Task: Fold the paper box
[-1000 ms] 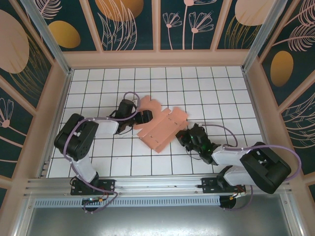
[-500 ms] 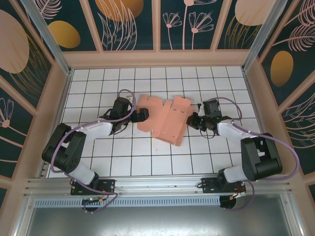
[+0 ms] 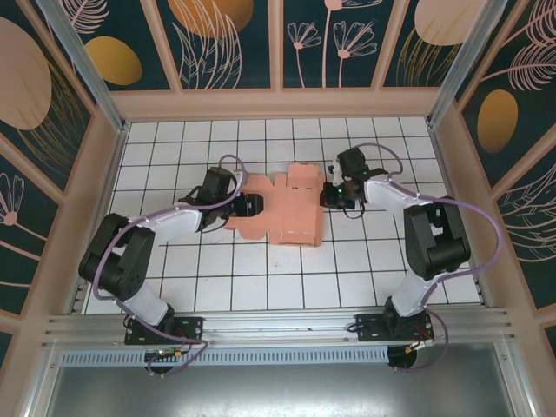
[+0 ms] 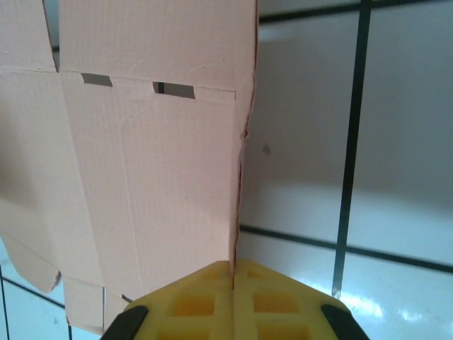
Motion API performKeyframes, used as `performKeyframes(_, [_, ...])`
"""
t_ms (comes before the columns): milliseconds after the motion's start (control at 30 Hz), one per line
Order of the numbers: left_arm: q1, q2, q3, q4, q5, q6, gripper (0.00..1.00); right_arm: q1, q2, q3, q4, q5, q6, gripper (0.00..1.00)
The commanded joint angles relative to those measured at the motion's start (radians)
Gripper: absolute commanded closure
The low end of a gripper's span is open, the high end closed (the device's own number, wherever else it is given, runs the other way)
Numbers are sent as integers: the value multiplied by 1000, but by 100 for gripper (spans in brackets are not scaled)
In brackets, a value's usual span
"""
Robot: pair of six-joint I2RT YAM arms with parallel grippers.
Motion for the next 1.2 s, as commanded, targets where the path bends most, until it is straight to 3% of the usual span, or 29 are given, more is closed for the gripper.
performKeyframes(0, [2,57,14,-11,66,-46,50,20,43,38,5,71,16,98])
performKeyframes(33, [2,62,7,3,74,-58,52,25,47,33,31,88,29,96])
performKeyframes(233, [2,143,-13,6,11,-119,64,75,-41,-81,240,194,80,56])
performKeyframes(367, [2,157,-33,2,-17,-195,71,86,-163,-236,405,261,147,48])
performKeyframes(567, [2,135,-106,83,-10,-282,72,89,-373,-523,669,296,298,47])
performKeyframes(733, [2,138,-115,107,-4,-301,71,138,-434,-679,876,277,384,47])
performKeyframes(900, [2,133,-115,105,-6,-301,71,162,-397,-718,956,293,424,49])
performKeyframes(1100, [2,136,-116,110,-2,-303,70,162,-337,-690,962,292,417,65])
performKeyframes(1167, [2,131,-117,113,3,-297,69,163,-322,-680,958,305,403,66])
